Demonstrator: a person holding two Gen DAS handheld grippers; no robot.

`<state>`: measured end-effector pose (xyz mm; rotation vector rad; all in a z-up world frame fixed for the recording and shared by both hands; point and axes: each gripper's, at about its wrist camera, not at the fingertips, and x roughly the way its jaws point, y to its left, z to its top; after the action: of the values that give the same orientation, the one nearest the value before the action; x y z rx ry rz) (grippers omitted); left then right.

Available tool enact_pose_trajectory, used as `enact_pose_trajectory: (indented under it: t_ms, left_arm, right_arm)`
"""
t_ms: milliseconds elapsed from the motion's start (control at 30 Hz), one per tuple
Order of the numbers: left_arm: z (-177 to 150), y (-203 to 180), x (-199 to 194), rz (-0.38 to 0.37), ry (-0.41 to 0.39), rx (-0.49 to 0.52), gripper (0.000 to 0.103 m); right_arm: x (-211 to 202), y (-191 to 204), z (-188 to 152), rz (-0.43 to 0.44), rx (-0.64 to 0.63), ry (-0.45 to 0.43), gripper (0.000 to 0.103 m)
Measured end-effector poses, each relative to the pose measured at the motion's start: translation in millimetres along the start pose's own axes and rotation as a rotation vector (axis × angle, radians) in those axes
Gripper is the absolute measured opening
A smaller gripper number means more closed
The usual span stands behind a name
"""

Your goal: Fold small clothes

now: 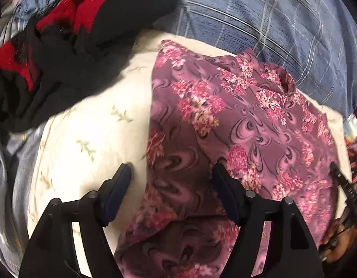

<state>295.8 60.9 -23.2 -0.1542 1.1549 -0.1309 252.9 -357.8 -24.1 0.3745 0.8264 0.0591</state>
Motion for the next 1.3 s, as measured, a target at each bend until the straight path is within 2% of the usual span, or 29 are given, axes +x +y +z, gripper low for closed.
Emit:
enact_pose_trajectory:
  t_ms: [67, 100, 200, 367, 433, 500, 633, 667, 700, 767, 867, 1000, 1067, 1133, 1167, 1200, 1233, 1267, 1300]
  left_arm:
    - [-8.1, 18.0, -15.0, -0.045, 0.029, -0.059, 0.072]
    - [-15.6, 25.8, -22.1, -0.060, 0.031, -0.076, 0.072]
    - [-46.9, 54.0, -51.1, -0.011, 0.033, -0.095, 0.073]
    - [-112.7, 85.8, -73.8, -0.050, 0.112, -0.145, 0.073]
    - [-138.8, 87.6, -82.7, -0.032, 0.104, -0.122, 0.075]
    - [-162.8, 88.0, -86.5, -0.036, 0.109, -0.100, 0.083]
    - [-204.2, 79.1, -99.5, 0.001, 0.095, -0.009, 0.088]
    - [-214.5, 75.9, -101.9, 0.014, 0.096, 0.013, 0.090]
    - [-224.3, 74.8, -106.0, 0.020, 0.100, 0.030, 0.090]
    - [-239.6, 73.5, -111.3, -0.003, 0.116, 0.048, 0.091]
    - [-251.3, 81.7, -111.4, -0.052, 0.160, 0.007, 0.090]
    - [-271.0, 100.2, -106.6, -0.190, 0.277, -0.091, 0.091]
    - [-277.7, 102.7, -99.0, -0.199, 0.304, -0.105, 0.090]
    - [-283.9, 102.4, -95.1, -0.171, 0.307, -0.097, 0.090]
    - [-285.7, 100.4, -92.3, -0.167, 0.300, -0.092, 0.089]
    - [-281.3, 90.3, -86.1, -0.159, 0.285, -0.082, 0.077]
    - [-282.7, 88.0, -88.6, -0.185, 0.276, -0.065, 0.066]
    - [-283.6, 85.1, -89.4, -0.246, 0.285, -0.067, 0.037]
    - [-282.7, 80.3, -87.6, -0.283, 0.296, -0.072, 0.017]
  right_arm:
    - [-5.5, -2.8, -0.4, 0.012, 0.029, 0.025, 0.012]
    - [-9.3, -3.9, -2.3, 0.023, 0.047, 0.037, 0.016]
    - [-29.8, -9.5, -22.1, 0.063, 0.088, 0.094, 0.017]
    - [-86.8, -18.1, -73.2, 0.085, 0.032, 0.152, 0.032]
    - [-109.7, -23.8, -93.0, 0.081, 0.008, 0.169, 0.035]
    - [-129.9, -29.6, -112.2, 0.065, -0.003, 0.183, 0.039]
    - [-162.5, -47.1, -140.1, 0.049, 0.017, 0.182, 0.039]
    - [-167.6, -51.1, -145.3, 0.032, 0.025, 0.182, 0.042]
    - [-172.7, -55.6, -151.9, 0.001, 0.033, 0.189, 0.052]
    - [-180.2, -61.7, -163.6, 0.004, 0.040, 0.203, 0.053]
    - [-186.7, -62.5, -178.8, 0.068, 0.039, 0.239, 0.055]
    - [-186.8, -53.7, -188.1, 0.108, 0.001, 0.280, 0.057]
    - [-185.4, -53.4, -191.2, 0.140, 0.009, 0.301, 0.057]
    - [-183.9, -55.0, -190.7, 0.168, 0.011, 0.314, 0.057]
    - [-183.4, -56.5, -191.6, 0.183, 0.018, 0.324, 0.057]
    - [-182.2, -58.8, -190.4, 0.201, 0.029, 0.338, 0.057]
    - [-181.5, -60.4, -190.5, 0.214, 0.037, 0.353, 0.057]
    - [-180.1, -60.8, -190.9, 0.215, 0.035, 0.369, 0.052]
    - [-180.5, -60.2, -191.3, 0.199, 0.014, 0.374, 0.043]
